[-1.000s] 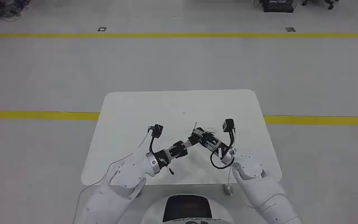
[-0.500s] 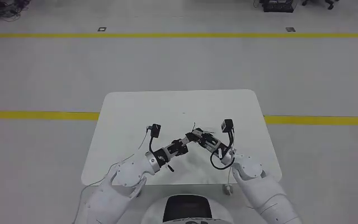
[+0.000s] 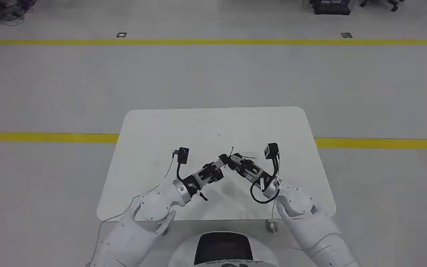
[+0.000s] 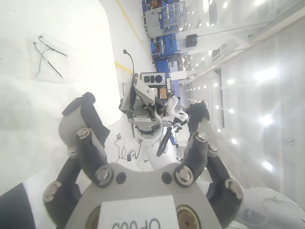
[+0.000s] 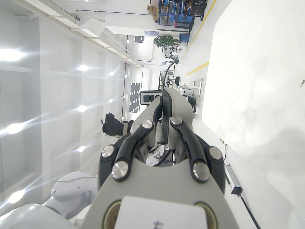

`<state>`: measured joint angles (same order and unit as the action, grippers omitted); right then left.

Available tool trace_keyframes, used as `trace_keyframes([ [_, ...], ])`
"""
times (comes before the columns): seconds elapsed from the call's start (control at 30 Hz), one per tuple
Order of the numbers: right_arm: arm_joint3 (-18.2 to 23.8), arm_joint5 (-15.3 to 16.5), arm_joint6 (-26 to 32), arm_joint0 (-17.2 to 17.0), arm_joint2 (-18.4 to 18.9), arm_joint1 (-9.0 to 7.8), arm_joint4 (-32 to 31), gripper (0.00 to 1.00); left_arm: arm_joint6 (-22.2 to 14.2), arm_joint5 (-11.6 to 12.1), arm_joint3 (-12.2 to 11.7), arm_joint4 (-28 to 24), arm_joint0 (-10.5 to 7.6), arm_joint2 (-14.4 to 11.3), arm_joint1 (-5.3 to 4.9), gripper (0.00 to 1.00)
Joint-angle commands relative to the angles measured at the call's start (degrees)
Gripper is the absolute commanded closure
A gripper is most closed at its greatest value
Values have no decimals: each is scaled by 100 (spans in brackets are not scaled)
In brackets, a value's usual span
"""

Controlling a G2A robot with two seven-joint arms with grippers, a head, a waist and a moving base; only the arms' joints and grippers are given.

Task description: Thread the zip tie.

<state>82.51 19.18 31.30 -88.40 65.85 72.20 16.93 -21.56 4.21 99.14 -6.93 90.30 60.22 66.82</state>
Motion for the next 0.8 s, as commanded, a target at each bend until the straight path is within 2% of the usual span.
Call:
trace_keyframes([
  [0.0,-2,-9,20,5,-1,-3,10,100,5,-8,-11,-9,-10,-7,-2,72],
  [0.13,-18,-19,41,29,-17,-4,29,100,4,-19,-29,-27,-29,-23,-8,84],
  [0.43,-117,-49,33,109,-89,4,41,100,-5,-24,-63,-40,-64,-58,-24,86],
  [0.77,-100,30,51,103,-100,-2,71,100,22,-45,-87,-1,-81,-92,-43,84],
])
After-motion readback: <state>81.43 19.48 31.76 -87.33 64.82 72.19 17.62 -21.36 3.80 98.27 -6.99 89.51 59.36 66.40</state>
